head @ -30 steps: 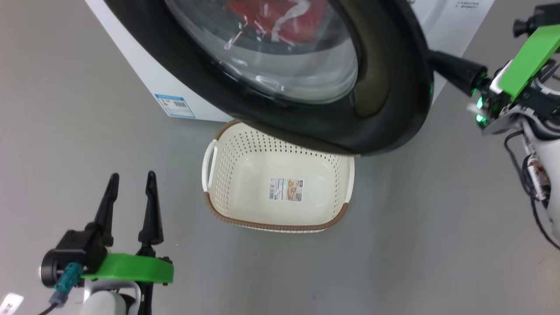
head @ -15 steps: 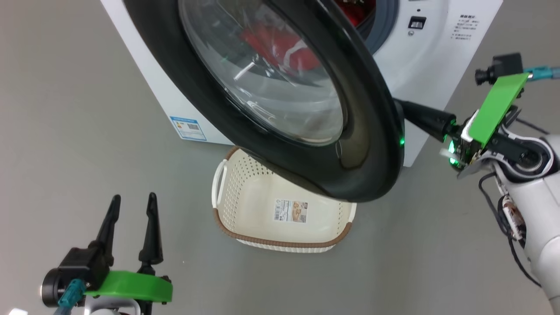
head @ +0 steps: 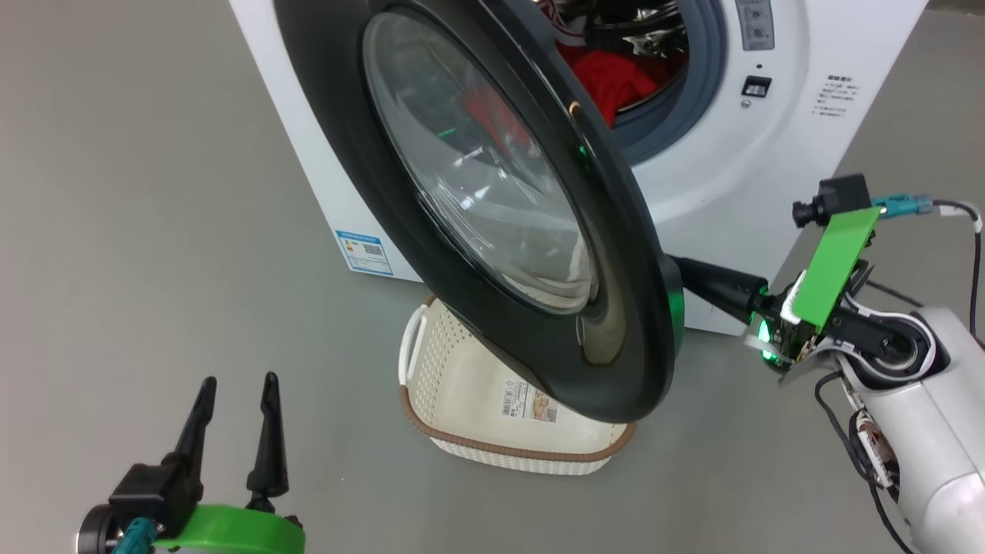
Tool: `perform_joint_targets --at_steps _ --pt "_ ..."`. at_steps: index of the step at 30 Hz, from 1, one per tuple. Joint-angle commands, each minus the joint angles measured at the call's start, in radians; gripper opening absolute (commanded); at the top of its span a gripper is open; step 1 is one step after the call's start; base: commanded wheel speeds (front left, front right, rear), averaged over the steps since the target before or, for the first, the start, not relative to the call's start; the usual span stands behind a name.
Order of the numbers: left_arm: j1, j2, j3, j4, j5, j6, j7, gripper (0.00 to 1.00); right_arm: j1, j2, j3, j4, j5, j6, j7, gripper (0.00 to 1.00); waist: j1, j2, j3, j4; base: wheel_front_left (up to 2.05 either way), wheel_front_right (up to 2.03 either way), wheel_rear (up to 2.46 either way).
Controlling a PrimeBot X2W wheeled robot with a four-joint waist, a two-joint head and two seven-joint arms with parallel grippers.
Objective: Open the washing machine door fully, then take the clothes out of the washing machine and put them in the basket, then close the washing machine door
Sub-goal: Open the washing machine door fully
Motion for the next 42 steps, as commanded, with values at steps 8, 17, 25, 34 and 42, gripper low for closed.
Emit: perform_joint_targets --at_steps 8,17,25,34,42 --pt "0.005 0.019 0.029 -0.012 0.018 -0.011 -0.009 1.0 0.069 0.036 0.005 -0.052 0.008 0.002 0.023 0.0 0.0 0.0 -0.039 0.049 0.0 0.0 0.0" --pt "0.016 0.024 0.024 -0.004 0.022 -0.015 -0.009 1.0 0.111 0.072 -0.004 -0.069 0.011 0.002 0.034 0.0 0.0 0.0 -0.06 0.087 0.0 0.0 0.0" --pt "0.021 0.026 0.018 0.002 0.022 -0.015 -0.009 1.0 0.131 0.104 -0.004 -0.073 0.007 0.002 0.052 0.0 0.0 0.0 -0.072 0.121 0.0 0.0 0.0" --pt "0.019 0.028 0.015 0.002 0.02 -0.014 -0.009 1.0 0.135 0.13 -0.009 -0.076 -0.004 0.002 0.061 0.0 0.0 0.0 -0.069 0.15 0.0 0.0 0.0" --pt "0.015 0.028 0.016 0.0 0.017 -0.011 -0.009 1.0 0.13 0.151 -0.013 -0.074 -0.015 0.002 0.078 0.0 0.0 0.0 -0.063 0.162 0.0 0.0 0.0"
